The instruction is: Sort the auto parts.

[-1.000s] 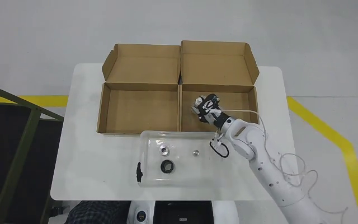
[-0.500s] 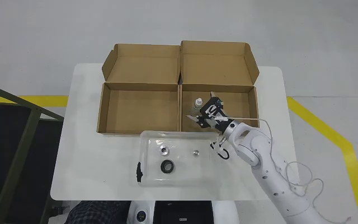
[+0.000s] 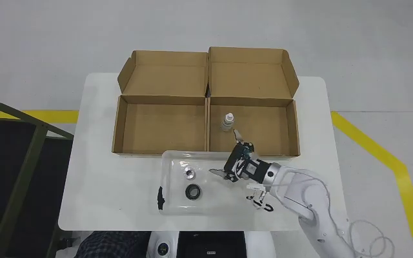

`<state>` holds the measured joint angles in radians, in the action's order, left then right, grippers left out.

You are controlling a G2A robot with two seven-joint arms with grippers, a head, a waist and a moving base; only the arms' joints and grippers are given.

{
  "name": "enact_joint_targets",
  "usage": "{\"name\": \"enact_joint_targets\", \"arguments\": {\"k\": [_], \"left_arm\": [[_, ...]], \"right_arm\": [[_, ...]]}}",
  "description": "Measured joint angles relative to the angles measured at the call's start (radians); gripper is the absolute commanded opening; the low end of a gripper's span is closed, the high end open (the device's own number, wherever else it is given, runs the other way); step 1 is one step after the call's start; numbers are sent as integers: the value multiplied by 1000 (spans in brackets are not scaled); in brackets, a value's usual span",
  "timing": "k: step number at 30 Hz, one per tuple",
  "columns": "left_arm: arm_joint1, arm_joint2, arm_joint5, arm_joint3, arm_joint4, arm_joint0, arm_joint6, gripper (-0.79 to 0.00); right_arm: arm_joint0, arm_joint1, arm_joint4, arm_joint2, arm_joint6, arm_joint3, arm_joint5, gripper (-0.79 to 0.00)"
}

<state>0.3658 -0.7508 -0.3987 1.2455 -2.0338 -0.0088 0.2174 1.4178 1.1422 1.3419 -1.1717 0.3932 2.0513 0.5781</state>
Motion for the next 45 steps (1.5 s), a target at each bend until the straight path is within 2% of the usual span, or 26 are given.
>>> {"name": "enact_joint_targets", "arguments": {"k": [12, 27, 29, 33, 34, 37, 40, 43, 44, 45], "left_arm": [[0, 0, 0, 0, 0, 0, 0, 0], [0, 0, 0, 0, 0, 0, 0, 0], [0, 0, 0, 0, 0, 0, 0, 0], [0, 0, 0, 0, 0, 0, 0, 0], [0, 0, 0, 0, 0, 0, 0, 0], [0, 0, 0, 0, 0, 0, 0, 0], [0, 0, 0, 0, 0, 0, 0, 0], [0, 0, 0, 0, 0, 0, 0, 0], [0, 0, 0, 0, 0, 0, 0, 0], [0, 0, 0, 0, 0, 0, 0, 0]], "right_arm": [[87, -16, 134, 42, 31, 31, 64, 0], [74, -20, 150, 59, 162, -4, 43, 0], [72, -21, 151, 62, 178, -5, 40, -46], [66, -20, 151, 71, 207, -15, 29, -203], [64, -20, 152, 73, 212, -19, 26, -200], [58, -20, 154, 78, 230, -30, 16, -268], [50, -19, 158, 84, 244, -38, 8, -397], [44, -19, 159, 88, 256, -44, 4, -437], [42, -19, 162, 90, 262, -45, 2, -468], [40, -19, 166, 92, 271, -46, -1, -545]]}}
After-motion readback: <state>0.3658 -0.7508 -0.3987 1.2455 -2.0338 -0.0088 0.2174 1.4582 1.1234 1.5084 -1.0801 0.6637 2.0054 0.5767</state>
